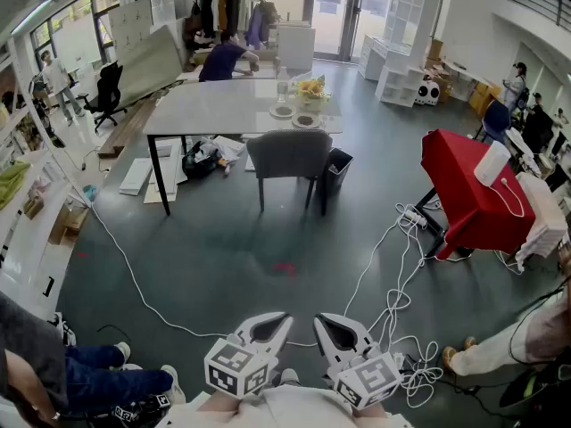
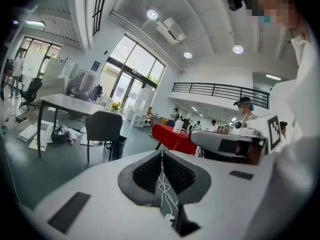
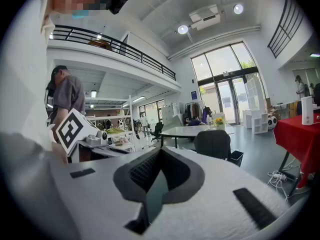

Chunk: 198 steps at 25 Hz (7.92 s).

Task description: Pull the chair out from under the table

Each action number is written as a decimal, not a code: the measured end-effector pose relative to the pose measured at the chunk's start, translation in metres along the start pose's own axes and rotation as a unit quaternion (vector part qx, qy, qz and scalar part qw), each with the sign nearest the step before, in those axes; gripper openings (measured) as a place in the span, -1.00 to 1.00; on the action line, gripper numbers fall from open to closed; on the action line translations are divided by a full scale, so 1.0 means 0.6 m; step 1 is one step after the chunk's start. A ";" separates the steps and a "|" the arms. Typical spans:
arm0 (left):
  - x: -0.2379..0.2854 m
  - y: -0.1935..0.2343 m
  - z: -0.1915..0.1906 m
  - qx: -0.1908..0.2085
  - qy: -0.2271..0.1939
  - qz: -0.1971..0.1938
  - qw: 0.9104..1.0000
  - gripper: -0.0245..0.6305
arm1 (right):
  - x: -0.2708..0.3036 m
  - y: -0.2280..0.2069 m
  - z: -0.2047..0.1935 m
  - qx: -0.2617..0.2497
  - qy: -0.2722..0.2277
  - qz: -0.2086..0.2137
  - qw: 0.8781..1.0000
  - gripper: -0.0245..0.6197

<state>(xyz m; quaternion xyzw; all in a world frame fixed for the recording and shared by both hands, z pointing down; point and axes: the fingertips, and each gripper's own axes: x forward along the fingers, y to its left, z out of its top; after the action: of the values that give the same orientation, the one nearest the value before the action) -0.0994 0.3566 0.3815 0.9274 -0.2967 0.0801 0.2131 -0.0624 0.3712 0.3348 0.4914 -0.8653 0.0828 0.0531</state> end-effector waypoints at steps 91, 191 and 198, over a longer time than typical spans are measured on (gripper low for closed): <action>0.585 0.631 0.347 -0.008 0.024 0.014 1.000 -0.85 | 0.741 -0.560 0.117 0.042 -0.009 0.055 0.998 -0.91; 1.027 1.030 0.315 0.359 0.389 0.050 0.847 -0.11 | 1.145 -0.994 -0.117 -0.361 0.328 0.189 0.852 -0.27; 1.021 1.046 0.287 0.429 0.440 0.049 0.788 -0.44 | 1.147 -0.995 -0.132 -0.405 0.332 0.193 0.829 -0.43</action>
<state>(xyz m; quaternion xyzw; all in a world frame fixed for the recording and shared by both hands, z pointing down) 0.0341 -0.4959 0.6141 0.7725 -0.1508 0.6083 -0.1029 0.0999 -0.4930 0.5858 0.1916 -0.8285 -0.1085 0.5149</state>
